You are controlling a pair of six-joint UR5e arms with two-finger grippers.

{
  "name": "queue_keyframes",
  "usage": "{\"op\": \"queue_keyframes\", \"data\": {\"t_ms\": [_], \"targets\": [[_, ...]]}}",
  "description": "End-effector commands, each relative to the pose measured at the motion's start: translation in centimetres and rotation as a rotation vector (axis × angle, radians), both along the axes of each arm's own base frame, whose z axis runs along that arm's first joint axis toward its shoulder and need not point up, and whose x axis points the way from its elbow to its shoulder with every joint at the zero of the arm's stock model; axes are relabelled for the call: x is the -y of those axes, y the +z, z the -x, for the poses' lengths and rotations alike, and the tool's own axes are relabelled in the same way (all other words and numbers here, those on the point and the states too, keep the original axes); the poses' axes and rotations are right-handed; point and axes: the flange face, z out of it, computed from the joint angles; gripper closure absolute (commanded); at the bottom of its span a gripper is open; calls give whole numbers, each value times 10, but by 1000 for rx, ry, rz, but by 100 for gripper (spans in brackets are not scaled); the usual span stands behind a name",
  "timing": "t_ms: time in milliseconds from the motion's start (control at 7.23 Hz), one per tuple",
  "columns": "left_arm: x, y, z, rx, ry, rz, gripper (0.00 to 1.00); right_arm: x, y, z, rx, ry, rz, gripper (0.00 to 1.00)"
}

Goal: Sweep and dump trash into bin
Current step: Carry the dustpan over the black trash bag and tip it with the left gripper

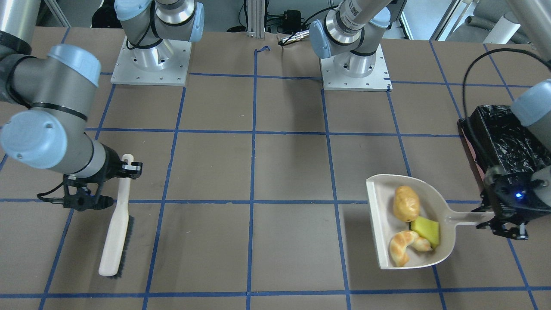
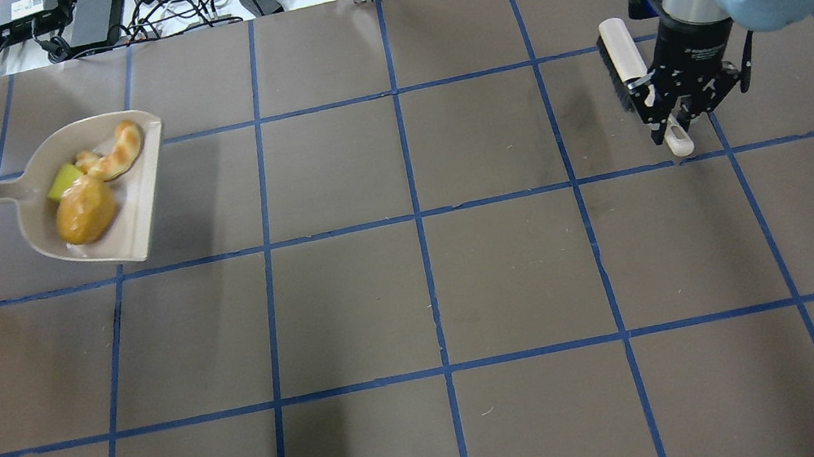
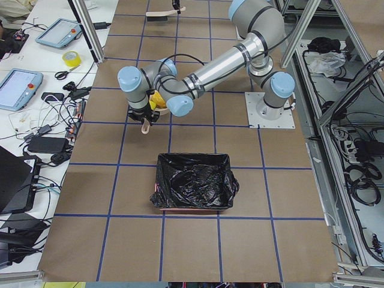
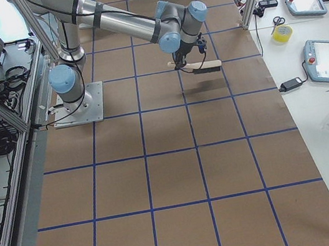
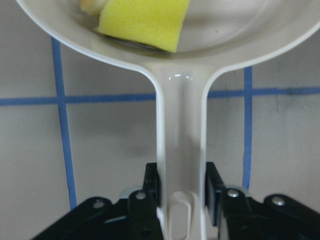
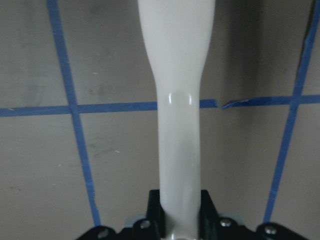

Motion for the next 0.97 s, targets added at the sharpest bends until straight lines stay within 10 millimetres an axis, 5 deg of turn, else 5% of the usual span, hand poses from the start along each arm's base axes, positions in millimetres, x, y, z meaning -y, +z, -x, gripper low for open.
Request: {"op": "queue_keyframes", "data": {"t_ms": [0,138,277,553,830], "targets": [[-60,19,-135,-47,-19,-17,95,-4,-22,62,13,33,38,100],[-84,43,-178,-77,-5,-32,95,-2,-28,67,13,45,53,100],[-89,65,-203,-63,-48,-13,95,3,-36,71,12,97,56,100],[-108,69,-257,-32,-127,18,95,0,-37,85,10,79,45,100],[-96,63,-286,101,-299,73,95,-3,-37,89,10,62,38,100]]}}
